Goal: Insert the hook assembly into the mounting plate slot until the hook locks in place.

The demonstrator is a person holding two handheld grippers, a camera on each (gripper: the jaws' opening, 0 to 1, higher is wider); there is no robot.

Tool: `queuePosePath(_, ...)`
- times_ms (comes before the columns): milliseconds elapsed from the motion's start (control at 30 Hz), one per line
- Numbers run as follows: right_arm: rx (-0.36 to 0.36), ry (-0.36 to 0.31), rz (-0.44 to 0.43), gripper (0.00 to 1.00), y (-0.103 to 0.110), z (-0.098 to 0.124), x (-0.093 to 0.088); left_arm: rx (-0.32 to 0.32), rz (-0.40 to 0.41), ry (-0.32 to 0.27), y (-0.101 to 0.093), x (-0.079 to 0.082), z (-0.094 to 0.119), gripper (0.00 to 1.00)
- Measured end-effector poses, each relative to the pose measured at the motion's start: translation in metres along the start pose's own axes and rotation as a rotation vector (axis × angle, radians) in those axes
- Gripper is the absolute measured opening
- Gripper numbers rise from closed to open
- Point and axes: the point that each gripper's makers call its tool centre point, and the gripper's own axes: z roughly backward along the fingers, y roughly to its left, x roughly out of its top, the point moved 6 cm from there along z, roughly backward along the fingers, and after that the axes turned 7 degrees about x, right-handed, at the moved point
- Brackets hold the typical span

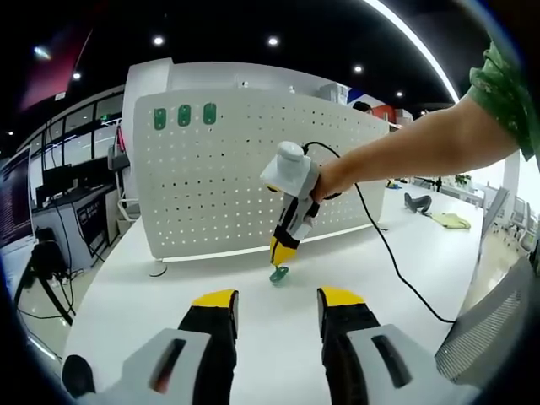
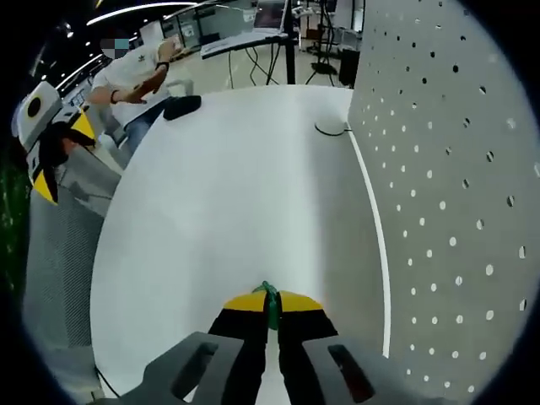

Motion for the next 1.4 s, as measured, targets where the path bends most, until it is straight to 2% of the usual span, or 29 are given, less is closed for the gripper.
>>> queuePosePath(167,-0.035,-0.096,-0.015,0.02,0.009,0.019,0.012,0.001,0.015,-0.002,0.002,0.001,0.0,0.39)
queuePosePath(400,-0.079,-0.178,-0.012,0.02,0.024,0.041,0.023,-0.005,0.016,-0.011,0.001,0.002,0.002,0.38)
queuePosePath(733,-0.153,-0.331,-0.035,0.02,0.049,0.077,0.04,-0.027,0.019,-0.029,0.0,0.007,0.002,0.38)
queuePosePath(1000,-0.205,-0.42,-0.049,0.02,0.073,0.102,0.045,-0.05,-0.001,-0.064,-0.001,0.024,0.001,0.38)
queuePosePath(1400,-0.263,-0.586,-0.094,0.01,0.104,0.129,0.05,-0.071,0.008,-0.145,0.004,0.063,-0.005,0.37)
